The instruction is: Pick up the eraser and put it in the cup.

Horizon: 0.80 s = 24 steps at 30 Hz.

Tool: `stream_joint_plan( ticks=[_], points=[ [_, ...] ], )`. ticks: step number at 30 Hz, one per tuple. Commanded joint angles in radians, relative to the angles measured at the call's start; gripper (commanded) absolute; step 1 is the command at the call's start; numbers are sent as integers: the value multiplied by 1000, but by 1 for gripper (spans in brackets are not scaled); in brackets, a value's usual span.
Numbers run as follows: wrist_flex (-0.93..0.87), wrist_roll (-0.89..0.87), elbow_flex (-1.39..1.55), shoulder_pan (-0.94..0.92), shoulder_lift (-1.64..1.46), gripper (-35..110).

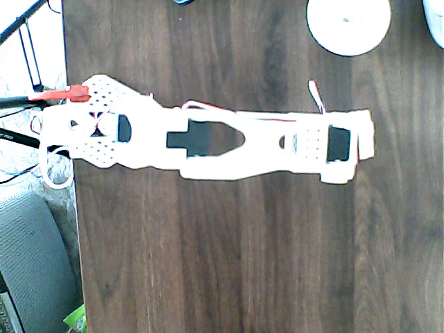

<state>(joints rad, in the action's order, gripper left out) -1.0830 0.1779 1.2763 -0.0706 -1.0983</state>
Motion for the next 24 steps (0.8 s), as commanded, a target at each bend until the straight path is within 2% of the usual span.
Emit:
stream_joint_plan(
  ticks=[1,5,9,18,24],
  points=[
    [43,8,-29,-25,-9,17],
    [46,0,-34,-38,17,15],
    [35,-8,-64,-37,37,0],
    [-31,54,-147,-25,-26,0],
    [-94,123,-166,38,-328,0]
  ],
)
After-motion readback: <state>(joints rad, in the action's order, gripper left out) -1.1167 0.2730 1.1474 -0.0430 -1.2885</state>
